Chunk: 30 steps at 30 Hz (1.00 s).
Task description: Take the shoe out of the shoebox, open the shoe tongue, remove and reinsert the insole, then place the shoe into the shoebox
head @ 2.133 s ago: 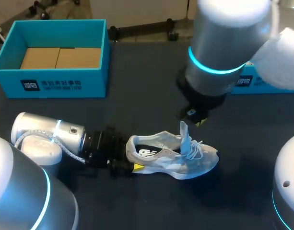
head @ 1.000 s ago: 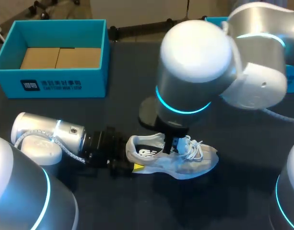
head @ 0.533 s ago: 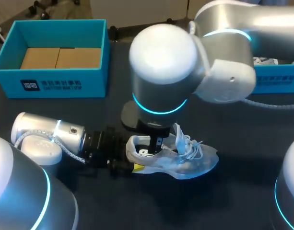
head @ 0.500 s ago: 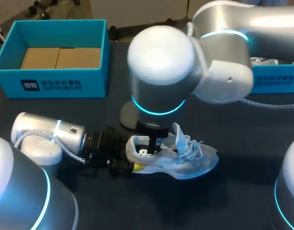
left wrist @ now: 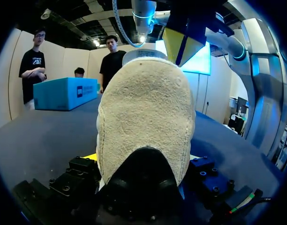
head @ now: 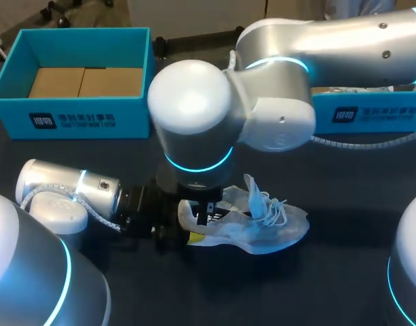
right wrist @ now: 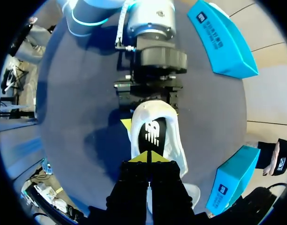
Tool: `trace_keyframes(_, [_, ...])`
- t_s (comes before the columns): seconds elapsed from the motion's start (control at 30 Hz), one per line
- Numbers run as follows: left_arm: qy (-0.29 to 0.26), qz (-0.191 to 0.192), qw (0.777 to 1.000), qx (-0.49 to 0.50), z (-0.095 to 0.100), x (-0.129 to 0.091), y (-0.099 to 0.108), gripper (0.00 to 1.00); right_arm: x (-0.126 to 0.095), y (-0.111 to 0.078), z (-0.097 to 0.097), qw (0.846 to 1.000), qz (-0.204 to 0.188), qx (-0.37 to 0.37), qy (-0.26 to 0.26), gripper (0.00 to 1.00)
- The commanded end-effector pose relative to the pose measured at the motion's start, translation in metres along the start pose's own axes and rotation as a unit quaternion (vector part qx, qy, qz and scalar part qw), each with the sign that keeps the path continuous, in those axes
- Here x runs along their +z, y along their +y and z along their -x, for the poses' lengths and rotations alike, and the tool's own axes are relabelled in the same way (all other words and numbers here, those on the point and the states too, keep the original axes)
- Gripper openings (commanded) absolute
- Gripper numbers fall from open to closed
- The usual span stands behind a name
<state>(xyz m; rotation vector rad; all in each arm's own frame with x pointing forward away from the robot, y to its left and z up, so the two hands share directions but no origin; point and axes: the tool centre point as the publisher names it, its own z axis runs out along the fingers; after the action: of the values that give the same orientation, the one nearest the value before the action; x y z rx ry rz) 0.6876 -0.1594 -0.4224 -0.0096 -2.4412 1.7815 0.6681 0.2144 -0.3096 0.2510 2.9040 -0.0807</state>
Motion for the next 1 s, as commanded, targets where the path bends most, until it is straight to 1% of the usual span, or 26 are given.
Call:
trace_keyframes(0.03, [-0.001,0.001,1.0,0.0,-0.002,0.0,0.001,0.0,0.025,0.003,0.003,1.0,-0.004,-0.006,0.009,0.0])
trace_keyframes(0.1, [-0.001,0.001,1.0,0.0,-0.002,0.0,0.001,0.0,0.032,-0.001,0.006,1.0,0.007,-0.007,0.024,0.0])
trace_keyframes(0.2, [-0.001,0.001,1.0,0.0,-0.002,0.0,0.001,0.0,0.04,-0.005,0.011,1.0,0.005,-0.009,0.025,0.0])
trace_keyframes(0.3, [-0.001,0.001,1.0,0.0,-0.002,0.0,0.001,0.0,0.051,-0.008,0.016,0.999,0.003,-0.003,0.04,0.0])
trace_keyframes(0.4, [-0.001,0.001,1.0,0.0,-0.002,0.0,0.001,0.0,0.059,-0.012,0.015,0.999,0.007,-0.004,0.05,0.0])
trace_keyframes(0.6, [-0.001,0.001,1.0,0.0,-0.002,0.0,0.001,0.0,0.074,-0.022,0.012,0.998,0.011,-0.008,0.054,0.0])
trace_keyframes(0.67, [-0.001,0.001,1.0,0.0,-0.002,0.0,0.001,0.0,0.079,-0.027,0.011,0.998,0.014,0.001,0.064,0.0])
trace_keyframes(0.9, [-0.001,0.001,1.0,0.0,-0.002,0.0,0.001,0.0,0.075,-0.035,0.003,0.998,0.007,0.005,0.061,0.0])
trace_keyframes(1.0, [-0.001,0.001,1.0,0.0,-0.002,0.0,0.001,0.0,0.07,-0.039,0.002,0.999,0.002,0.009,0.051,0.0])
